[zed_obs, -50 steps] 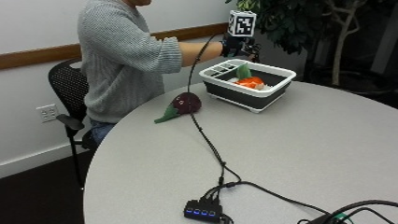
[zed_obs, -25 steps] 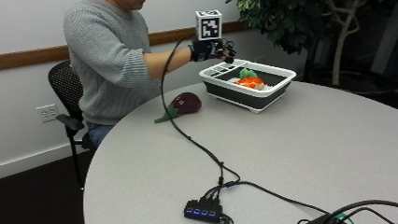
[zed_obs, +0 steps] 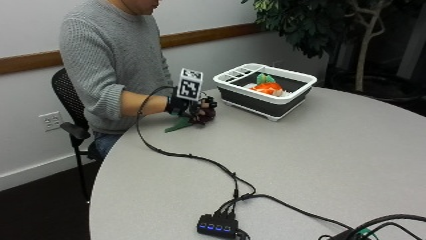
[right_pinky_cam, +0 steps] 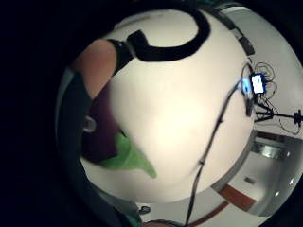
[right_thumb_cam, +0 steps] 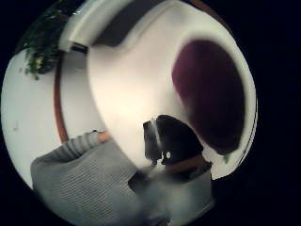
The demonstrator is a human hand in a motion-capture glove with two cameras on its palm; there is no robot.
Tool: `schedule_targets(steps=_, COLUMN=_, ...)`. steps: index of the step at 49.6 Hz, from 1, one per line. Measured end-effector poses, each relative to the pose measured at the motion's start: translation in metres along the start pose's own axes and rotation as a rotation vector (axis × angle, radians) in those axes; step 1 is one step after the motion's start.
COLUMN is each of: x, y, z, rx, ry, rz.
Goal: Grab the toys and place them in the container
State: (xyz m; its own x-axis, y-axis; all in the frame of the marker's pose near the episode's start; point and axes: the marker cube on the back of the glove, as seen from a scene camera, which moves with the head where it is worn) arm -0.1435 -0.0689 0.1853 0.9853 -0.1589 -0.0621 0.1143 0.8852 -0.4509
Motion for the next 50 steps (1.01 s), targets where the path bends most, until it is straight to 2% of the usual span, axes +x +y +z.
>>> schedule_targets(steps=6, x=-0.003, y=0.004, z=0.013, rx=0.062, ry=0.132, rz=-0.038)
schedule_targets(steps=13, x=-0.016, y=0.004, z=0.014, rx=0.108, ry=0.019, rz=-0.030)
schedule_targets(steps=23, x=-0.009, y=-0.011, z=-0.001, rx=0.362, ry=-0.036, rz=-0.006)
schedule_targets(steps=29, x=0.000, y=-0.034, z=-0.047, rx=0.408, ry=-0.203, rz=-0.038)
schedule_targets(steps=35, x=0.018, y=-0.049, z=-0.147, rx=0.571, ry=-0.181, rz=-0.050)
schedule_targets(steps=39, x=0.035, y=-0.058, z=-0.196, rx=0.620, ry=-0.185, rz=-0.097)
schedule_targets(steps=42, x=0.045, y=-0.073, z=-0.214, rx=0.621, ry=-0.091, rz=-0.093)
schedule_targets(steps=46, x=0.017, y=-0.096, z=-0.224, rx=0.581, ry=-0.222, rz=-0.094)
schedule_targets(steps=50, x=-0.027, y=-0.130, z=-0.224, rx=0.514, ry=-0.264, rz=-0.209)
